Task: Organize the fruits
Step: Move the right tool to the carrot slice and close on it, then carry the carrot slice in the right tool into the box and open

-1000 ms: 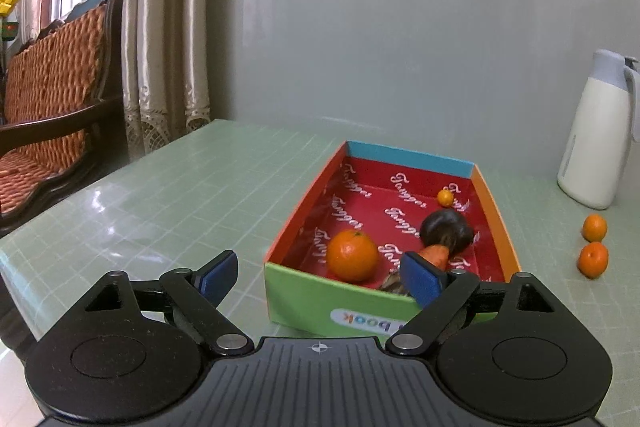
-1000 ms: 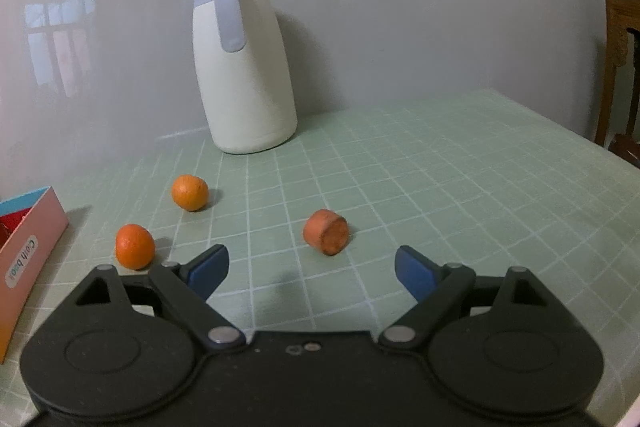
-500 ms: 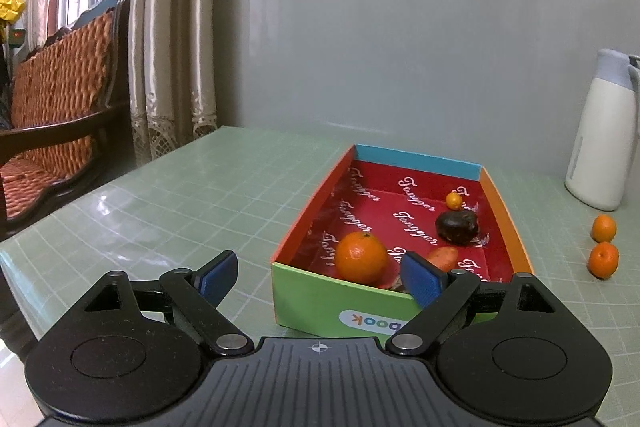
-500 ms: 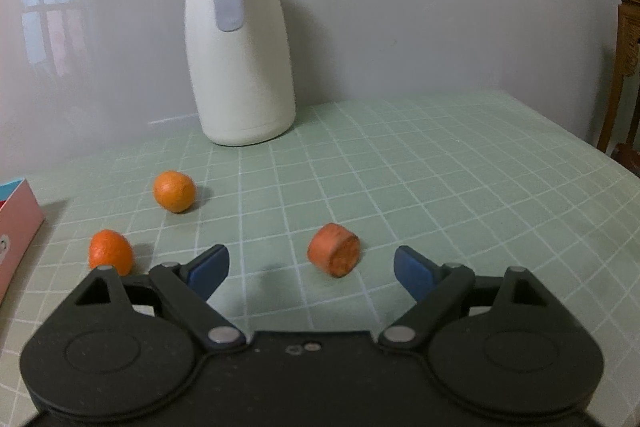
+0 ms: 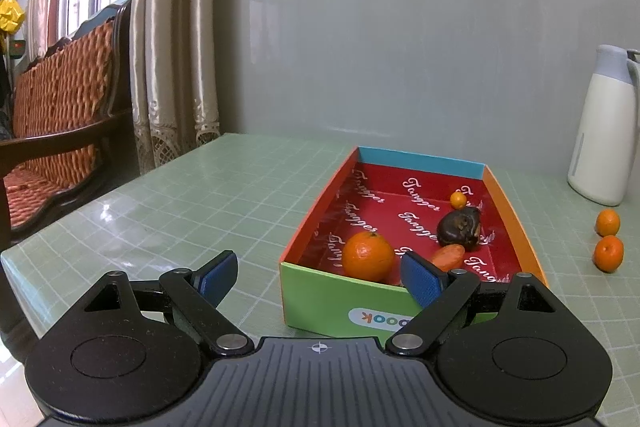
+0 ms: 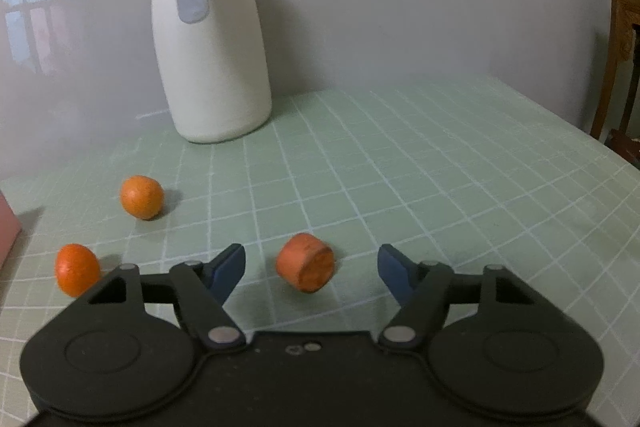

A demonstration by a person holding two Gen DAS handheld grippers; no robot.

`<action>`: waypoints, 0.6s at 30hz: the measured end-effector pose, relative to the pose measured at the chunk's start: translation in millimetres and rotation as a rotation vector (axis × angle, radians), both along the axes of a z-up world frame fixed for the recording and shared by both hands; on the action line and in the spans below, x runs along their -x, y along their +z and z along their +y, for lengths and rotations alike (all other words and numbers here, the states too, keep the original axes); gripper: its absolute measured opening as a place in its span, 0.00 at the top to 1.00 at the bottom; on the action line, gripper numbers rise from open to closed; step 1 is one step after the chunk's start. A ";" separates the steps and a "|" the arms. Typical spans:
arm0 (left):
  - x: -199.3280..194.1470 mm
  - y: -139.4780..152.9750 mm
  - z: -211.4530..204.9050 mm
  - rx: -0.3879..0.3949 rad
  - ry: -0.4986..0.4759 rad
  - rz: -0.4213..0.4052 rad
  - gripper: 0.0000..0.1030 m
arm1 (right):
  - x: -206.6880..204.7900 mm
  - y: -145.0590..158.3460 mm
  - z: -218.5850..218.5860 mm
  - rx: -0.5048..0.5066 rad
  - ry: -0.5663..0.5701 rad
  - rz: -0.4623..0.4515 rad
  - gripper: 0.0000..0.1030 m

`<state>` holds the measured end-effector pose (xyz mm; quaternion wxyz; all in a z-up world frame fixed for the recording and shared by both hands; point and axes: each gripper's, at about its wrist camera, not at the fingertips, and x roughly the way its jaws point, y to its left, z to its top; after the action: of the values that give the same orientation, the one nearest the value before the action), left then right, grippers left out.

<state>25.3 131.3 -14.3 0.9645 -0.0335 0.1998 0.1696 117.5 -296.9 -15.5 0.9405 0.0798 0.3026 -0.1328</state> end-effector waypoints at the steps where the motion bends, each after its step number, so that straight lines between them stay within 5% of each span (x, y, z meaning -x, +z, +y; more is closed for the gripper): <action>1: 0.5 -0.1 -0.1 0.000 0.000 -0.001 0.14 | -2.9 -1.5 -0.7 -0.002 0.000 0.010 0.37; 3: 1.0 -0.3 1.5 0.004 0.003 -0.003 0.14 | -7.5 -4.3 -1.0 -0.001 0.004 0.026 0.56; 6: 1.6 -0.9 3.2 0.006 0.011 -0.006 0.11 | -7.1 -6.6 2.9 0.013 0.013 0.019 0.69; 18: 7.3 -1.7 16.6 0.021 0.048 -0.016 0.09 | 6.9 5.7 26.7 0.023 0.087 -0.060 0.70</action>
<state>17.9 147.9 -16.0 0.9613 -0.0499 0.1928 0.1903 110.7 -270.1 -9.8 0.9549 0.0595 0.2758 -0.0927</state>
